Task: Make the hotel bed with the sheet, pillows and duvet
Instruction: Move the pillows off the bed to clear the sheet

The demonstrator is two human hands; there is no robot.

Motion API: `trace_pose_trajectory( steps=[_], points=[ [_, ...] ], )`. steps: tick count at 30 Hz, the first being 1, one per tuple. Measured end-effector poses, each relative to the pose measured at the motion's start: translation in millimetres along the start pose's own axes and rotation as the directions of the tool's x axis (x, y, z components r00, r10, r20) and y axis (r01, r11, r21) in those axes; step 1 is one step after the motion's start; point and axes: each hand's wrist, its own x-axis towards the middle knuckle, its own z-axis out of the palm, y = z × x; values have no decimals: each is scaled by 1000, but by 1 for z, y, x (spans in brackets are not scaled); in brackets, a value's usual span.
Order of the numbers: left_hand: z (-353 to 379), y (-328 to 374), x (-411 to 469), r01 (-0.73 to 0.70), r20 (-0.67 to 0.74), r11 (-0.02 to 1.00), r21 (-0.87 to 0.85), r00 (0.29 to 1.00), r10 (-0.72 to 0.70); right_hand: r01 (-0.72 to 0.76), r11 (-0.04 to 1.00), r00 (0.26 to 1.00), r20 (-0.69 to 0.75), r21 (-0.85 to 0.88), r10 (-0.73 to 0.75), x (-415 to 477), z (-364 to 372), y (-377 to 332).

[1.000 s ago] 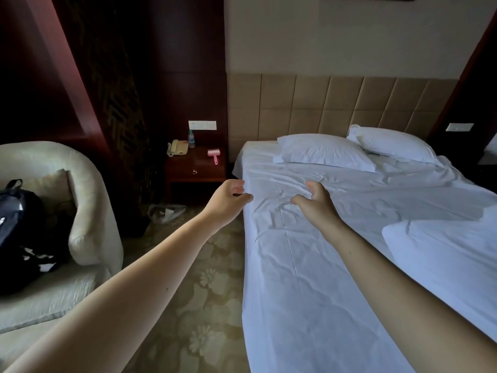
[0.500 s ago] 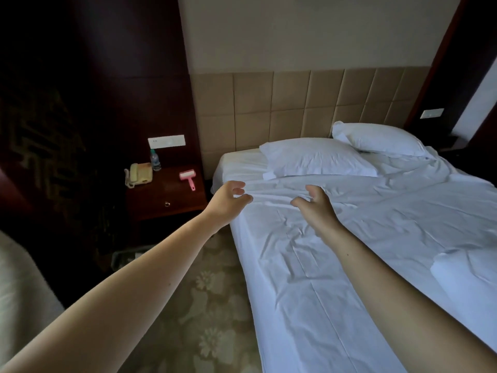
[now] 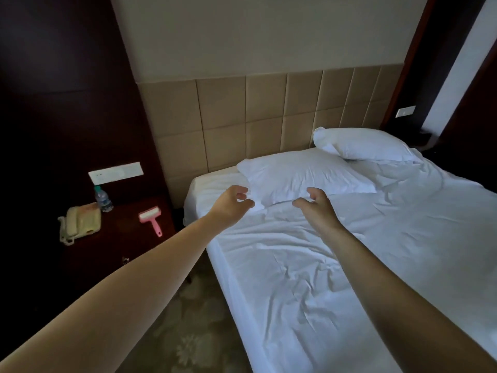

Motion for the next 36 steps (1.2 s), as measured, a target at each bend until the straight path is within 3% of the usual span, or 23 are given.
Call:
trace_pose_trajectory(
  steps=[10,17,28,36],
  points=[
    [8,-10,213,7,109,1000,-25,994,-4,-159,986,983,-86,60,164,171,30,-8],
    [47,-37,400,7,287,999,-50,958,8,-275,952,933,-202,134,298,312,68,15],
    [113,-81,687,14,589,995,99,805,-70,-541,779,712,-321,316,625,538,132,59],
    [185,-132,825,-124,636,970,209,771,-39,-630,634,531,-347,449,773,649,155,129]
  ],
)
